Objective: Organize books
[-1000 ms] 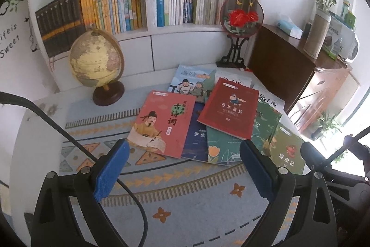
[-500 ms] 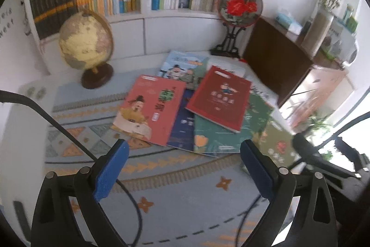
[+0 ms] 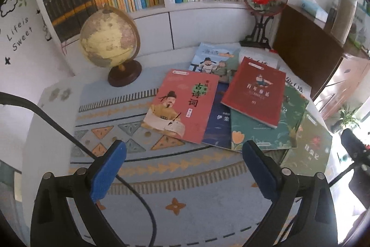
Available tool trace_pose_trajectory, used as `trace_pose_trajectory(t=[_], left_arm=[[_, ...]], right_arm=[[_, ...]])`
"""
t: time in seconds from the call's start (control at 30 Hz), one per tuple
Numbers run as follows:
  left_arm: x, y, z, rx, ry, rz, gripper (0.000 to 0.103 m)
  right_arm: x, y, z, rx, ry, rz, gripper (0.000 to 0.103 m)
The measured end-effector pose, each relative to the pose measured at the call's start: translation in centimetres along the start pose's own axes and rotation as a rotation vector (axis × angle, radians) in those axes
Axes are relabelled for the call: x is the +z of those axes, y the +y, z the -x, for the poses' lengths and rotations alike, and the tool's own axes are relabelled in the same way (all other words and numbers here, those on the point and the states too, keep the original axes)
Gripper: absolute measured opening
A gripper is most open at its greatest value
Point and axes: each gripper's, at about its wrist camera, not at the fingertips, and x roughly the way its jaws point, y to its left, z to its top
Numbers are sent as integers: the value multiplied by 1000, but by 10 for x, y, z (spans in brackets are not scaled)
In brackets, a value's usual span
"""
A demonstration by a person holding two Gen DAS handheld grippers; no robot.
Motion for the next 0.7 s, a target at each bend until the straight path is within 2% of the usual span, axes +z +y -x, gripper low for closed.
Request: trace_pose_trajectory(t=[0.13,0.23,0.5,0.7], left_arm=[[-1,1,-11,-37,48,-1,100],[-4,0,-22,-103,108,13,100],[-8,-13,-26,-87,111,-22,101],[-11,-17,-39,-64,152,-43,100]], right_arm=[[-2,-2,-4,10,16,-10,103],[-2,-3,-4,9,14,-11,103],[-3,-8,-8,9,21,-19,103],[-5,-5,-13,9,32,-9,103]])
